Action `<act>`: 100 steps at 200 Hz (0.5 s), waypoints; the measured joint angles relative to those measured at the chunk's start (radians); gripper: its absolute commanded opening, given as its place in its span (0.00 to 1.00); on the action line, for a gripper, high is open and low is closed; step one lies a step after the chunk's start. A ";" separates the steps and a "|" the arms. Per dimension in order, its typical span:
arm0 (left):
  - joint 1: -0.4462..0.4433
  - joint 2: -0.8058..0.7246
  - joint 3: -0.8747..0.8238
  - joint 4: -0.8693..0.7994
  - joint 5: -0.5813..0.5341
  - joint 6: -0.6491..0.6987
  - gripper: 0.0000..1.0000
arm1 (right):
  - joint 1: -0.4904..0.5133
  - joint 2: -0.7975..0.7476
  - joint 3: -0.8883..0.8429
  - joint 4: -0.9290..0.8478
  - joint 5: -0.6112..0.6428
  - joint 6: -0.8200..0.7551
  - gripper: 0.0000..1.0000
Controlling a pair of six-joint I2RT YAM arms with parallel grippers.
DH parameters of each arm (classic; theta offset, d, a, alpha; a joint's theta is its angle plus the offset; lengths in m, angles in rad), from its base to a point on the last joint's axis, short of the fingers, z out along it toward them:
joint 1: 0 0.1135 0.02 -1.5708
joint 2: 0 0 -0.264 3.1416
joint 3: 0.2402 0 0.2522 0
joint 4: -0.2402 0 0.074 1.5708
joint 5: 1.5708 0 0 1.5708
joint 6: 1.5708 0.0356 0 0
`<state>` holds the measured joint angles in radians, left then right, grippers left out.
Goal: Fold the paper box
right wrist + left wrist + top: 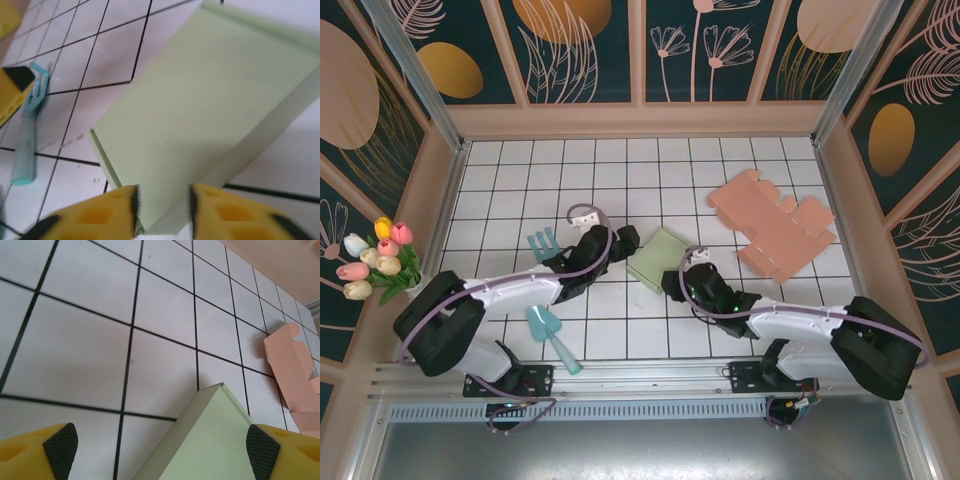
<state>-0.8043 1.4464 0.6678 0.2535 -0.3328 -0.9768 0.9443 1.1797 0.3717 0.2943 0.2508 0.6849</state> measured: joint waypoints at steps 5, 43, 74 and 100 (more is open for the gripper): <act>0.000 -0.016 -0.022 0.002 0.003 -0.011 0.88 | 0.000 -0.003 0.029 -0.038 0.019 -0.028 0.57; -0.064 -0.068 -0.164 0.004 0.024 -0.109 0.88 | -0.084 0.028 0.220 -0.216 0.092 -0.203 0.73; -0.147 -0.056 -0.185 0.077 0.075 -0.169 0.87 | -0.244 0.134 0.293 -0.232 0.014 -0.340 0.74; -0.153 -0.029 -0.203 0.159 0.101 -0.206 0.86 | -0.353 0.218 0.301 -0.230 -0.098 -0.431 0.76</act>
<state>-0.9569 1.4174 0.4652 0.4126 -0.2314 -1.1824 0.5915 1.3975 0.6727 0.0647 0.1528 0.2539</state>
